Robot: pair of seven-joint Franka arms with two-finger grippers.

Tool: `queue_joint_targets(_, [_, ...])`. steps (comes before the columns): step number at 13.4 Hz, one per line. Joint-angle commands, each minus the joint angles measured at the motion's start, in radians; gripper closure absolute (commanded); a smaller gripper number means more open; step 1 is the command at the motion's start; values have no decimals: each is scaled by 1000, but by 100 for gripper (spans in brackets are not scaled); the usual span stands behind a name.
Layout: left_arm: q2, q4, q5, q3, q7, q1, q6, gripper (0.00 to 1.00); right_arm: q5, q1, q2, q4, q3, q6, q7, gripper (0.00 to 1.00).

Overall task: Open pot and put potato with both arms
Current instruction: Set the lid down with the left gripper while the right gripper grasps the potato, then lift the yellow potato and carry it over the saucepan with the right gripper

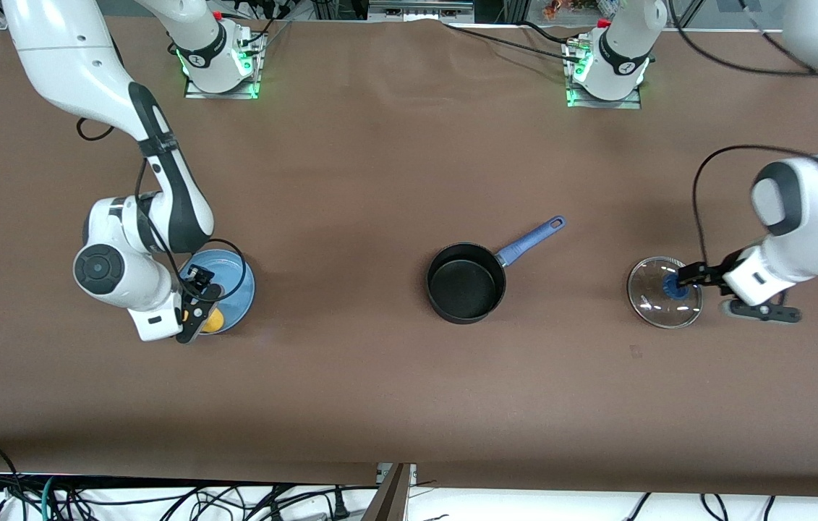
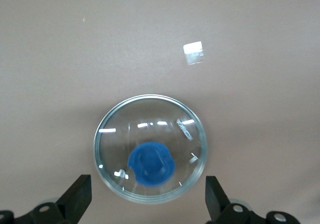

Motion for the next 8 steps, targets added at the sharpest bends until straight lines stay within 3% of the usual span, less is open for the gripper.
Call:
queue_joint_targets(1, [-57, 130, -7, 7, -36, -3, -221, 0, 11, -3, 28, 23, 2, 25, -24, 1])
queue_joint_targets(3, [-92, 216, 39, 5, -71, -3, -364, 0, 14, -3, 35, 20, 2, 39, -24, 5])
queue_joint_targets(4, [-115, 241, 58, 5, -108, -9, -425, 0, 22, -4, 35, 19, 4, 40, -24, 13])
queue_joint_targets(6, [-170, 251, 75, -6, -229, -15, -499, 0, 39, -3, 34, 20, 2, 31, -23, 53])
queue_joint_targets(7, [-192, 252, 76, -22, -281, -27, -524, 0, 40, -1, 28, 23, 4, 26, -14, 80])
queue_joint_targets(8, [-216, 261, 69, -21, -283, -27, -532, 0, 48, 0, 22, 26, 12, 14, -9, 100])
